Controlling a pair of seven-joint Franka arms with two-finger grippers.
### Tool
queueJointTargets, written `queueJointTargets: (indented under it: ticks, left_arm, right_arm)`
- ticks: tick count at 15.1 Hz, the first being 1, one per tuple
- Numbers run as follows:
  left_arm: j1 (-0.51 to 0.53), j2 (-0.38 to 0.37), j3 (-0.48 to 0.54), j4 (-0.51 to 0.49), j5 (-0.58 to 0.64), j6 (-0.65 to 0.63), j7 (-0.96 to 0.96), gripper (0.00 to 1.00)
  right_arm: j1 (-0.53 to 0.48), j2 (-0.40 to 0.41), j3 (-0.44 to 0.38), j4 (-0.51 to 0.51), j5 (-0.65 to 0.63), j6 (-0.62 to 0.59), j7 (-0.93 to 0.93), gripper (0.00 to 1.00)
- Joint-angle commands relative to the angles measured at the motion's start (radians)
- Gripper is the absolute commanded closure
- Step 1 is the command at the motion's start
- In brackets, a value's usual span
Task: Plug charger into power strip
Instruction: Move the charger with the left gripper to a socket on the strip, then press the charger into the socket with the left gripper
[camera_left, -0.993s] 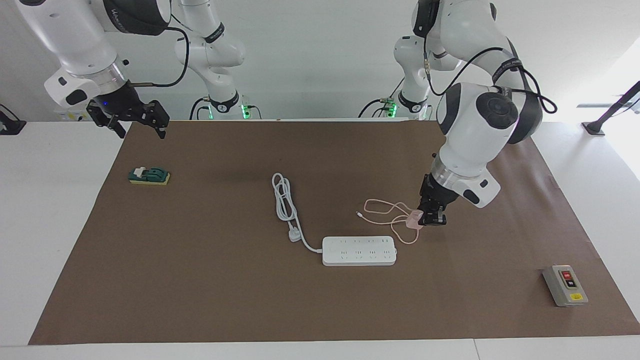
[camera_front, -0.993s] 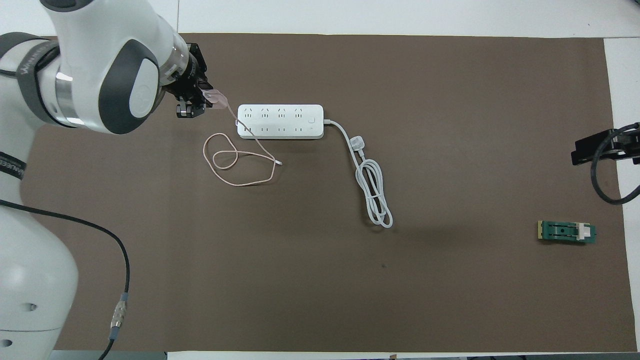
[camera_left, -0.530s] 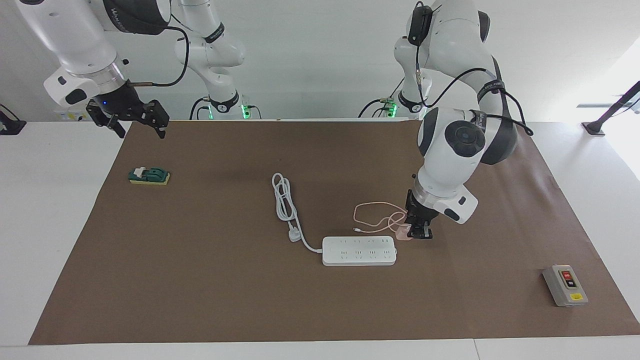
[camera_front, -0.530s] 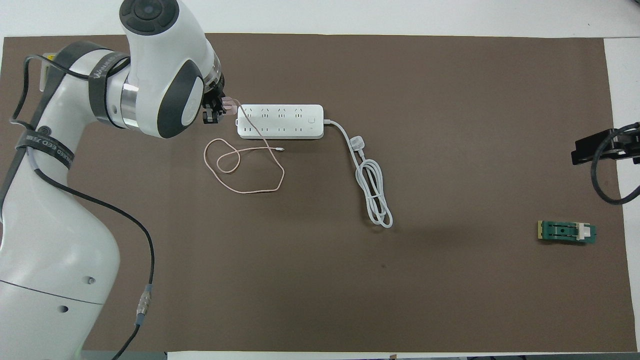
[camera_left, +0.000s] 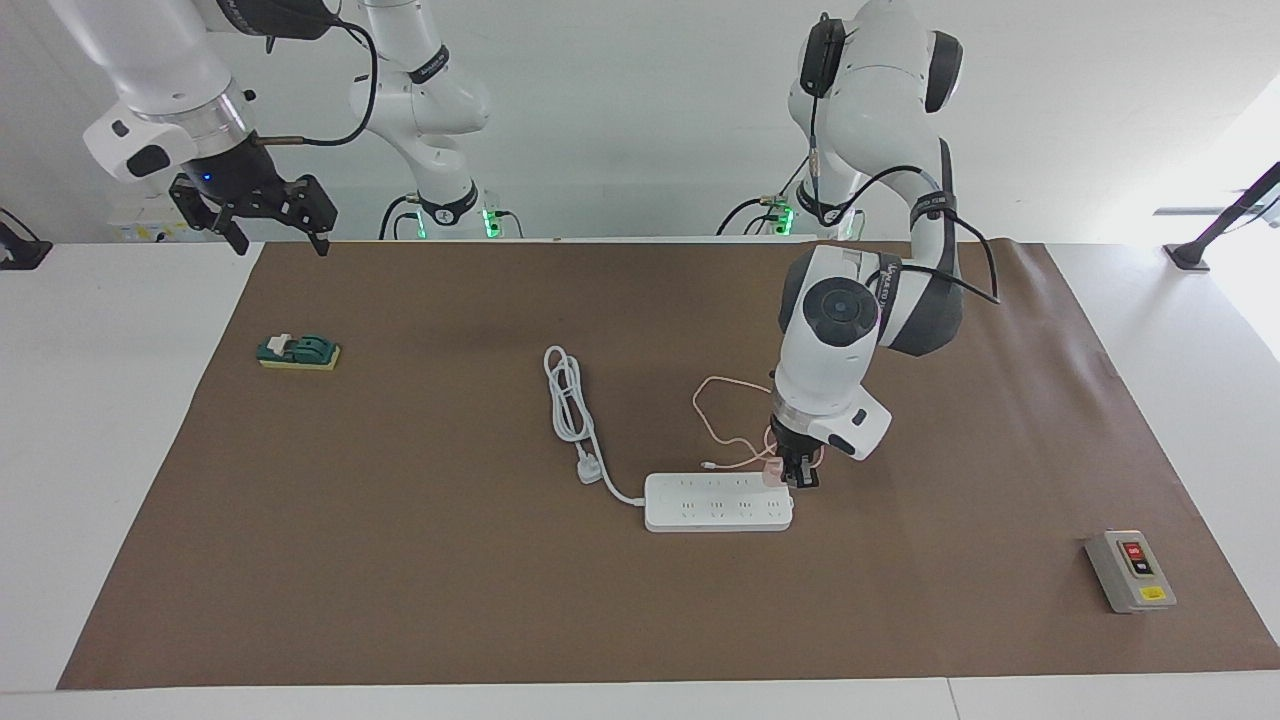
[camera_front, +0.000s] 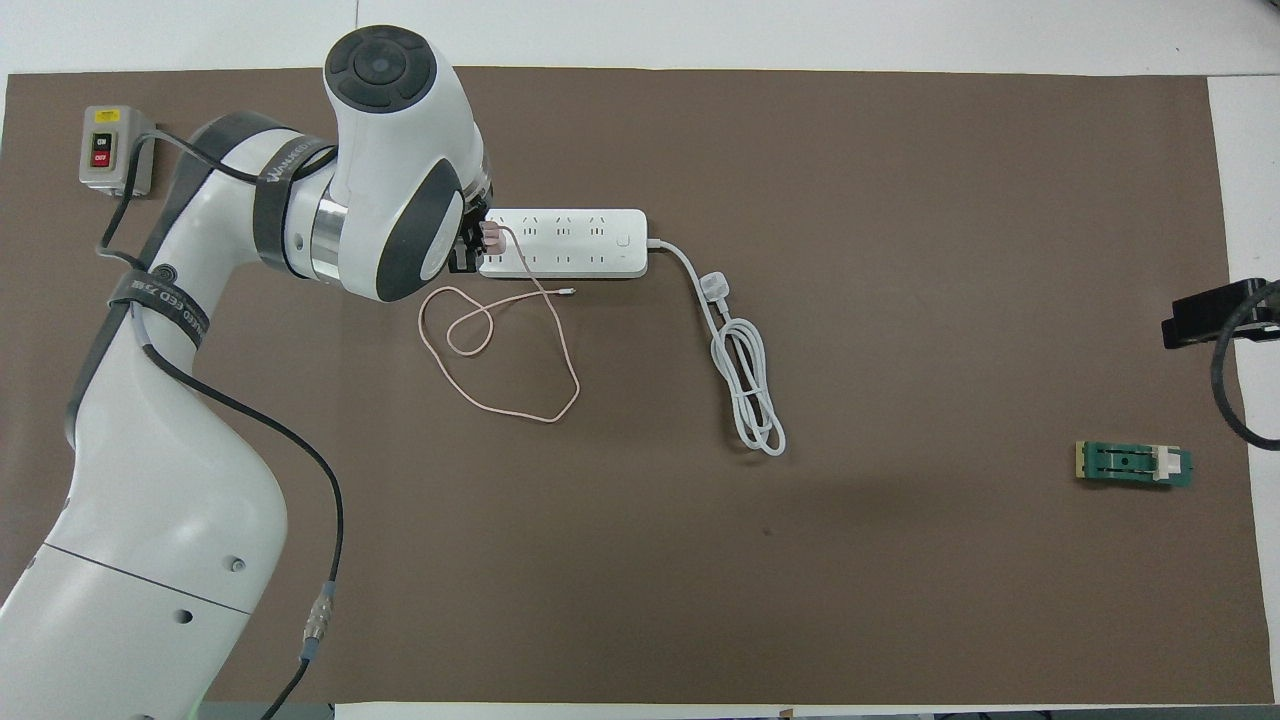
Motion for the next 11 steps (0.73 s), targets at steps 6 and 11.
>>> queueJointTargets:
  ticks: [6,11]
  left_arm:
    - [-0.012,-0.117,0.008,-0.205,0.019,0.139,0.027,1.00]
    - [-0.011,-0.111,0.009,-0.207,0.019,0.137,0.044,1.00]
  right_arm:
    - [-0.034,0.025,0.021,-0.006,-0.004,0.004,0.005,0.00]
    - [-0.023,0.014,0.021,-0.013,-0.005,0.005,0.015,0.00]
